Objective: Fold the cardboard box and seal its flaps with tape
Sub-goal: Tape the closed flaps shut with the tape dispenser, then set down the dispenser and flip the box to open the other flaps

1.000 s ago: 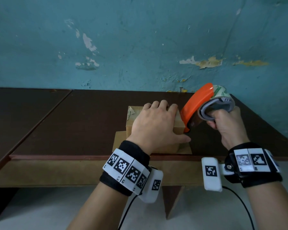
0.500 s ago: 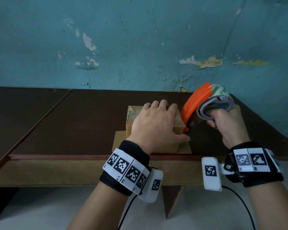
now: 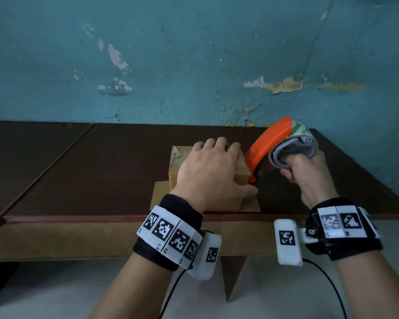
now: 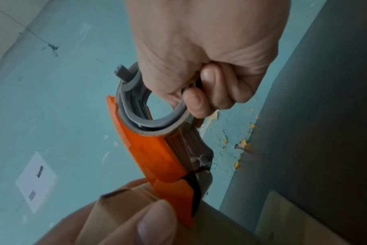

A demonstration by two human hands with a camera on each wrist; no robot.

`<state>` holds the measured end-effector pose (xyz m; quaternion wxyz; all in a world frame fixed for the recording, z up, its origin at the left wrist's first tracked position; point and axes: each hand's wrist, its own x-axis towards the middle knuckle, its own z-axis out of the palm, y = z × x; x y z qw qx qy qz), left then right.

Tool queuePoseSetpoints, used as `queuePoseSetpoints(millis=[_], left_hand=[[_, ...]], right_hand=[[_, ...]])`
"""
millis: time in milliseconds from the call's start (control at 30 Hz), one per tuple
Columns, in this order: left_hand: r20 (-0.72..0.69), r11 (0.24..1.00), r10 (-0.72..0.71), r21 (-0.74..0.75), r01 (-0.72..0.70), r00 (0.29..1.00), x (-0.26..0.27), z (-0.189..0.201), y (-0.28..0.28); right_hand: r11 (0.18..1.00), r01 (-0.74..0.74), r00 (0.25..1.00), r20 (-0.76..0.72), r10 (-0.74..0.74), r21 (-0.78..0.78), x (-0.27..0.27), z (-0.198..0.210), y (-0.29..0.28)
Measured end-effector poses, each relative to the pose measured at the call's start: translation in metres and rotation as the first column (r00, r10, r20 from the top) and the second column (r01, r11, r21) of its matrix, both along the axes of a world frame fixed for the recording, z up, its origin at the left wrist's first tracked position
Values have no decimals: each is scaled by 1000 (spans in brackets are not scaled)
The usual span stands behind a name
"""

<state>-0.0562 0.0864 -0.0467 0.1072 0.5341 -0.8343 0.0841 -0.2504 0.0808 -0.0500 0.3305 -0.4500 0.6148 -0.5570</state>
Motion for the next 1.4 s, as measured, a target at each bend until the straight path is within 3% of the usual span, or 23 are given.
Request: queuePoseSetpoints(millis=[267,467,800,900,1000,1100,1200,1267,1400], left_hand=[[1,1000,3,-15,-3,1000,0,0,0],[-6,1000,0,-6,0,1000,-1,0,-1],[-2,1000,25,-18,-25,1000,-1,2,2],[-13,999,30,-30,-31,999,1,1,2],[-17,999,23,-28,-24,1000,1,1,3],[-24,1000,18,-25,-18,1000,3,1,2],[-41,1000,7,-22,-7,999,6,1,1],[-64,1000,-8,-13,7,998,13,3,1],[-104,999,-38,13,40,994,31,7,1]], right_hand=[[998,15,1000,13,-14,-56,5,2,0],[1000,28,994,102,-28,6,2,-9,0],[999,26,998,-62,-23,40,11,-29,-5],[994,104,993,-64,-102,29,0,-24,-5],[952,297,955,29,-296,-76,-20,-17,-6],[925,374,927,60,-371,-58,-39,-15,-5],[946,324,945,-43,-325,-22,-48,-18,-8],[943,327,920,-209,-333,-64,-46,-17,-8],[921,354,671,-643,-371,-162,-36,-5,0]])
